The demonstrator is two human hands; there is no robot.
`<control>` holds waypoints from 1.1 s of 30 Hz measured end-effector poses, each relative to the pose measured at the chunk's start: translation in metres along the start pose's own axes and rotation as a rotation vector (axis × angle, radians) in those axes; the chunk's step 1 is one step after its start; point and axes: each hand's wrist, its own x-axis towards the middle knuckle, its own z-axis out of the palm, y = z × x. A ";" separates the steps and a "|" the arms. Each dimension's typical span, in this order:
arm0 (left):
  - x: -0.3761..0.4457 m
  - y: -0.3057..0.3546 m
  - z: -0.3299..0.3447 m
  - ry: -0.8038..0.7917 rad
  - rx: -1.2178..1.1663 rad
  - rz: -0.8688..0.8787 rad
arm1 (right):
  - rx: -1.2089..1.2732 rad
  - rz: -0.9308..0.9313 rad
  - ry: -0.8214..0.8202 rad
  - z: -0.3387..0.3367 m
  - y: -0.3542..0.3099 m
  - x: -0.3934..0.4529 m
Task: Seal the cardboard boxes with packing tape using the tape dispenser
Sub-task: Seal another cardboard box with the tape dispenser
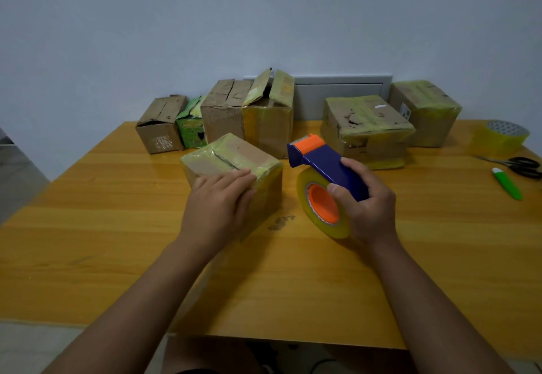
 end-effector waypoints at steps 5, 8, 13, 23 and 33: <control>0.002 0.025 0.012 0.036 0.148 -0.151 | -0.004 -0.004 0.002 0.000 0.000 0.000; 0.007 0.031 0.008 -0.044 0.226 -0.160 | -0.003 -0.008 0.001 0.000 0.001 0.000; 0.008 0.024 -0.006 -0.140 0.203 -0.120 | -0.003 -0.014 -0.007 0.000 0.002 0.000; 0.017 0.002 -0.043 -0.463 0.033 -0.090 | -0.001 -0.012 -0.003 0.001 0.001 0.002; 0.018 0.012 -0.012 -0.262 0.012 -0.181 | -0.003 -0.035 -0.007 0.000 0.004 0.000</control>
